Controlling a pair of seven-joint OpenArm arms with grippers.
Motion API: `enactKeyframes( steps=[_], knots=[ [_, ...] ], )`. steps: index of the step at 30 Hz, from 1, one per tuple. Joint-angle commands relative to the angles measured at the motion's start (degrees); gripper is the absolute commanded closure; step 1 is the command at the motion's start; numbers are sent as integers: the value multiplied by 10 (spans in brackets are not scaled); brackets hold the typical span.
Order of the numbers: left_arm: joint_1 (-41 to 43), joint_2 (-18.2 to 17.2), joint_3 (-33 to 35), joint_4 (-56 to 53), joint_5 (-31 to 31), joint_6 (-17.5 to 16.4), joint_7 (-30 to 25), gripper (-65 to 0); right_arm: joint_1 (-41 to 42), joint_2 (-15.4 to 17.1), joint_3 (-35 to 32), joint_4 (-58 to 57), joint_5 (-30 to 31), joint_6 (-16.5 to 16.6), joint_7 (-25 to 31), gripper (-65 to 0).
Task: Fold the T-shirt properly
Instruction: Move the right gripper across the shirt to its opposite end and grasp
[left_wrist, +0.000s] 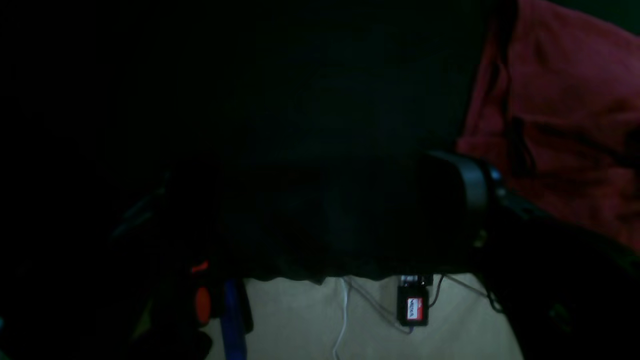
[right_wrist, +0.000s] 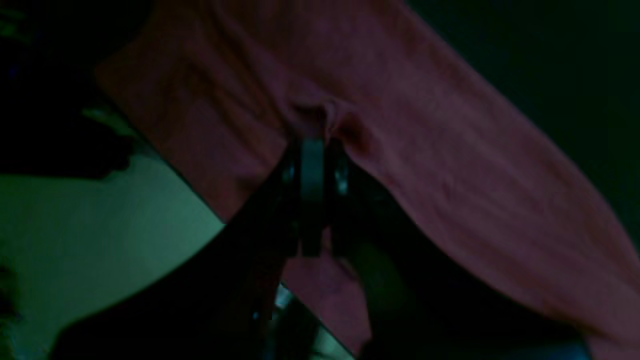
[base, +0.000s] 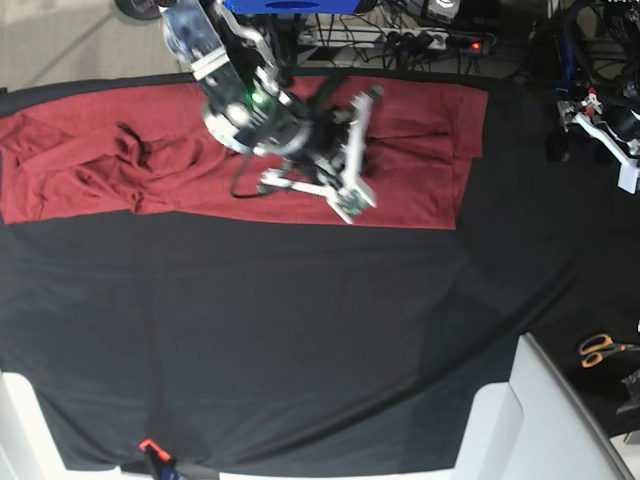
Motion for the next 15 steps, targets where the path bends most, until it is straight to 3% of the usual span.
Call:
enactKeyframes(
  steps=[1, 4, 11, 15],
  knots=[
    [11, -12, -5, 11, -4, -7, -7, -578, 17, -6, -12, -4, 18, -9, 12, 0],
    [17, -18, -5, 10, -4, -7, -9, -578, 54, -6, -40, -42, 47, -35, 13, 0],
    [23, -31, -6, 6, -4, -7, -9, -578, 107, -8, -133, -84, 50, -71, 13, 0],
    [24, -31, -6, 6, -4, -7, -9, -578, 127, -15, -168, -106, 50, -77, 35, 0]
  ],
)
